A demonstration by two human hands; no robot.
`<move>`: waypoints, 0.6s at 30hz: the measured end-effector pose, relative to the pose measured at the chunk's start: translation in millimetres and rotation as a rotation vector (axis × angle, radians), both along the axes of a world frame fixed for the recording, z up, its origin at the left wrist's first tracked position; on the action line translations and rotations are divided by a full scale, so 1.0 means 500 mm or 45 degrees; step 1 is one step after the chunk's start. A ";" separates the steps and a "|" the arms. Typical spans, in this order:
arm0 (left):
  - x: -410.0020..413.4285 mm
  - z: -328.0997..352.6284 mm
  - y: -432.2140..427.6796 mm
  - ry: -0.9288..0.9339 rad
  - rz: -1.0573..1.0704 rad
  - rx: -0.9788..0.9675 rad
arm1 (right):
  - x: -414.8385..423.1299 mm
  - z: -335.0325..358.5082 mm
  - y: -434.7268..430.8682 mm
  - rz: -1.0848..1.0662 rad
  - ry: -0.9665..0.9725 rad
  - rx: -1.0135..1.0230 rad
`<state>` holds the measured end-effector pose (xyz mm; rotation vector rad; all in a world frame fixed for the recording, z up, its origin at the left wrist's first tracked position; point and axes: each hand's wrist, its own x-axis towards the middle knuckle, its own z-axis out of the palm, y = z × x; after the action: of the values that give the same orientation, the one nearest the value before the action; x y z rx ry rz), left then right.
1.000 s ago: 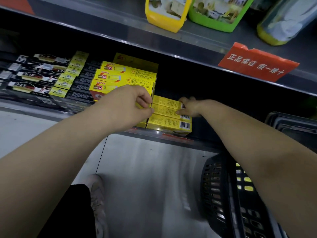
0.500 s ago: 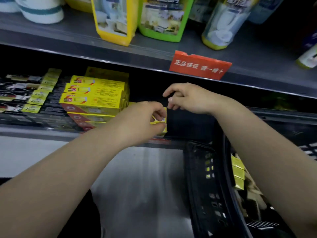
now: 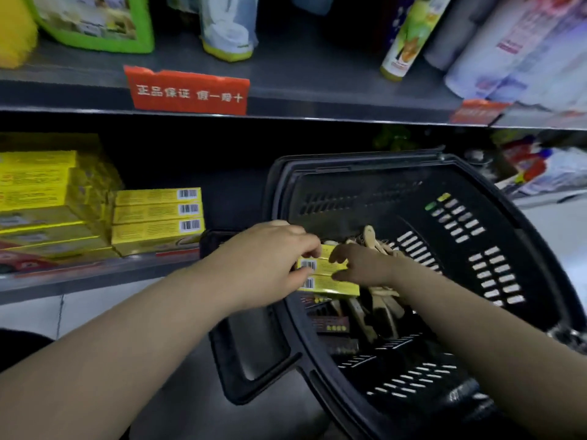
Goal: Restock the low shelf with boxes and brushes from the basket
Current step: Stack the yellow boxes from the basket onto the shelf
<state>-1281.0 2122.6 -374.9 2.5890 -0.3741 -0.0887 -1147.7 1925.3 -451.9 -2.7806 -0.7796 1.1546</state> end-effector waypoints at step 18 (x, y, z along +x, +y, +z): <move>0.066 0.006 -0.022 0.189 0.568 -0.793 | -0.005 0.044 -0.065 -0.797 0.510 0.712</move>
<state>-1247.9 2111.5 -372.0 1.9738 0.2107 -0.0029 -1150.2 1892.7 -430.0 -2.0063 -0.1285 1.0850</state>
